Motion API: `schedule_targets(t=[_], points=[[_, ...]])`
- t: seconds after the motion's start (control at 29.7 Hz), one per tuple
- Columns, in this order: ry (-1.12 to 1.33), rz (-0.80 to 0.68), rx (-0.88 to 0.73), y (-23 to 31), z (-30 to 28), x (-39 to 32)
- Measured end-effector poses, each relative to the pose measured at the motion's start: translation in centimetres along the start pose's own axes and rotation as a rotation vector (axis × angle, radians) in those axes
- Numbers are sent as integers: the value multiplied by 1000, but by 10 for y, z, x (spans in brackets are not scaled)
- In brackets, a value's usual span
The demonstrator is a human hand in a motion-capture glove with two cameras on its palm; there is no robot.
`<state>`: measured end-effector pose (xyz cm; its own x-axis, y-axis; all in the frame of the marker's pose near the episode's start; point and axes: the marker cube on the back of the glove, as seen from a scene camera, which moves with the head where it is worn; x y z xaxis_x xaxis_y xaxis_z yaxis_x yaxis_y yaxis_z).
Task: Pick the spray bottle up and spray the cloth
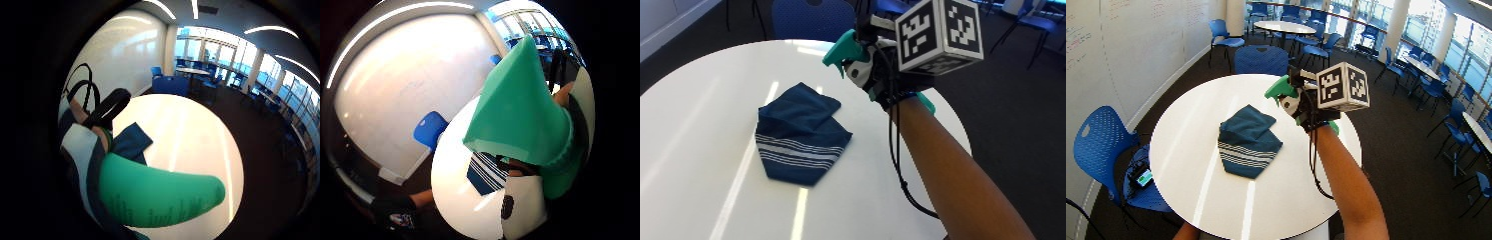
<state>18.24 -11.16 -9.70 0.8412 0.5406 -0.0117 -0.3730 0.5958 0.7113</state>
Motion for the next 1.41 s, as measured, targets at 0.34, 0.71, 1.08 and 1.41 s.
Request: schedule_targets(t=[0.34,0.71,1.08,1.41], points=[[255,-170,-63,-12,21,-30],[506,-331,-97,-2,45,-42],[678,-469,-142,20,63,-46],[828,-657,-135,36,87,-57]])
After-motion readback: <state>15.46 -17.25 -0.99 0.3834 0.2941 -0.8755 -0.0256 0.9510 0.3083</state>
